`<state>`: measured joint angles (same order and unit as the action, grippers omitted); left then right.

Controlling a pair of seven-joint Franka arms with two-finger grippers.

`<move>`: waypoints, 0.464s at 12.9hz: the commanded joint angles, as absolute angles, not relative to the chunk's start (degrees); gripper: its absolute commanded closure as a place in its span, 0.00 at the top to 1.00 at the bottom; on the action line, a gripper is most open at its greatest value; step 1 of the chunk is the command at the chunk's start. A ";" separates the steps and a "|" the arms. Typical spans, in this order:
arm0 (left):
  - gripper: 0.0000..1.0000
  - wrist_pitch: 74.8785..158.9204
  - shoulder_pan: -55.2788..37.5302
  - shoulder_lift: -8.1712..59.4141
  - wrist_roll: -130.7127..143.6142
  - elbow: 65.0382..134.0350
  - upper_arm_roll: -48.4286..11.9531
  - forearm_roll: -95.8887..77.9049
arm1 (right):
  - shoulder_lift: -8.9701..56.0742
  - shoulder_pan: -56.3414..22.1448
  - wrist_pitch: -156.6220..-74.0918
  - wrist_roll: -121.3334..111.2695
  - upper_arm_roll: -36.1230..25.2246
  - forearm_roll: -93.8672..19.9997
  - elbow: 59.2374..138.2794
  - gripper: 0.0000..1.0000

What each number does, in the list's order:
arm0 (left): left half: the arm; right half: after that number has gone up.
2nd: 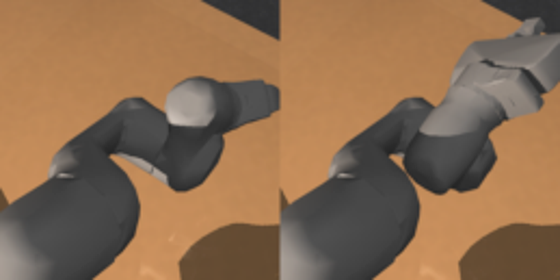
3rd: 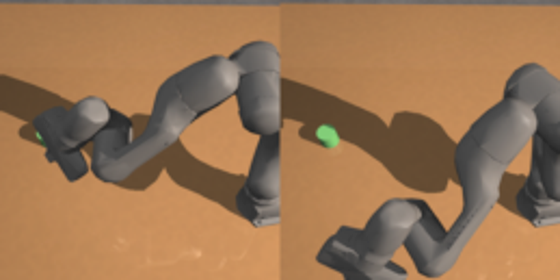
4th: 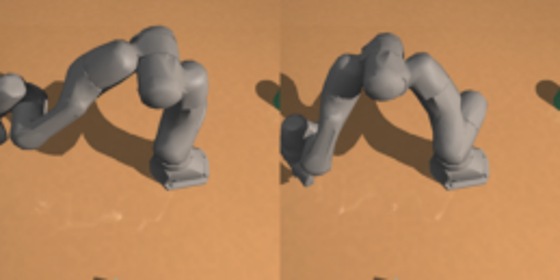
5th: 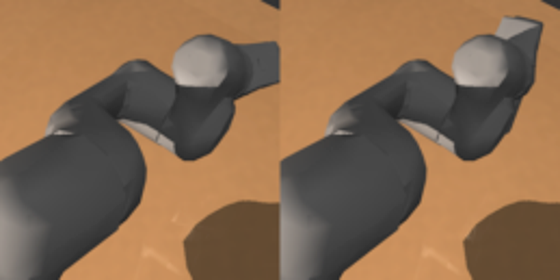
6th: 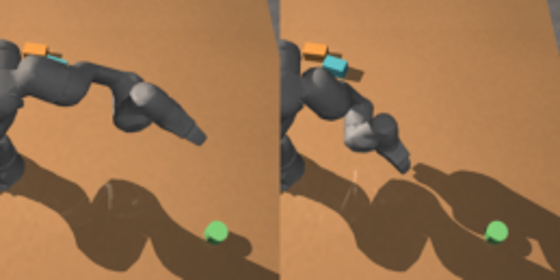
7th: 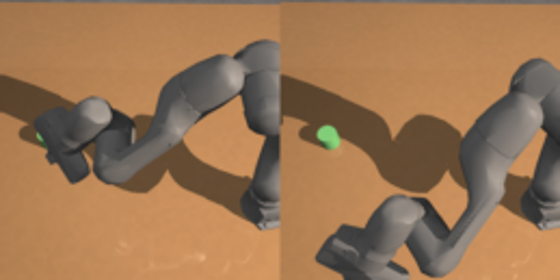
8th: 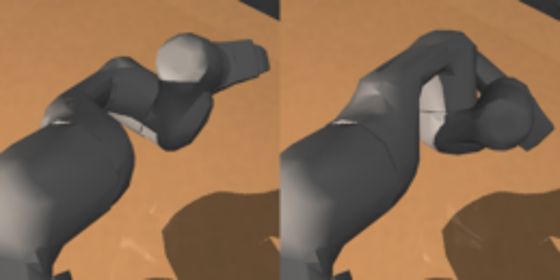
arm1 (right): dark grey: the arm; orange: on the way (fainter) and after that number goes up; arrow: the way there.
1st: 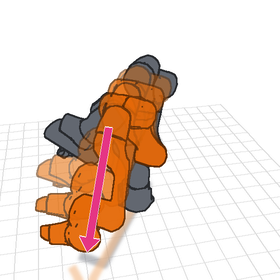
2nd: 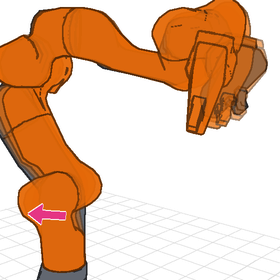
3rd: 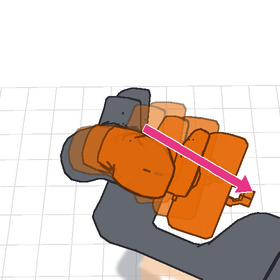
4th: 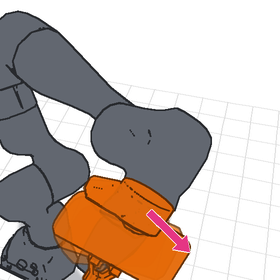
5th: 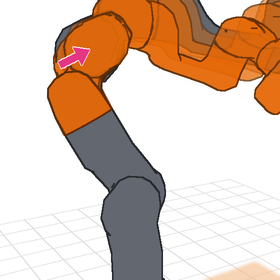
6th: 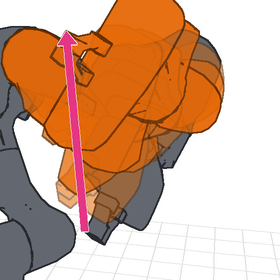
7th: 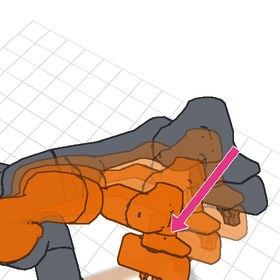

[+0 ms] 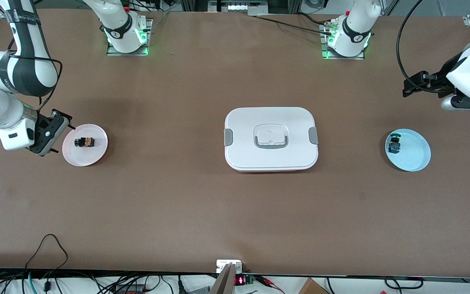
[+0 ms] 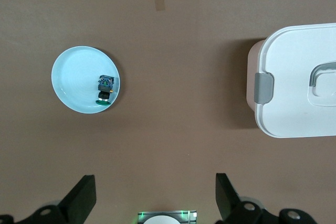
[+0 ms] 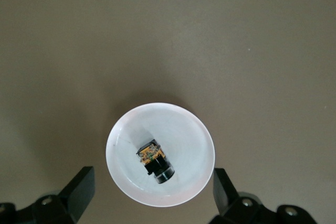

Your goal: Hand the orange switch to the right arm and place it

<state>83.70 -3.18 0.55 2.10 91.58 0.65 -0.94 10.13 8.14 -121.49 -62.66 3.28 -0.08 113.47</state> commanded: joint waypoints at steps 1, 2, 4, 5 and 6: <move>1.00 84.20 -3.43 0.44 2.02 91.67 1.05 -1.67 | 10.46 8.35 -119.28 -51.03 3.69 -1.05 112.68 1.00; 1.00 84.20 -3.43 0.44 1.93 91.67 1.05 -1.67 | 10.20 8.18 -117.01 -46.28 3.78 -1.05 112.59 1.00; 1.00 84.20 -3.43 0.44 1.93 91.67 1.05 -1.67 | 9.93 6.95 -113.31 -35.65 3.87 -1.05 112.06 1.00; 1.00 84.20 -3.43 0.44 1.93 91.67 1.05 -1.67 | 9.84 5.64 -111.12 -29.51 3.87 -1.05 111.63 1.00; 1.00 84.20 -3.34 0.53 1.93 91.76 1.05 -1.67 | 9.50 4.23 -109.18 -24.05 3.87 -1.05 111.10 1.00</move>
<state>83.70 -3.18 0.55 2.10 91.58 0.65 -0.94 10.13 6.49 -113.20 -33.15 3.73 -0.31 112.65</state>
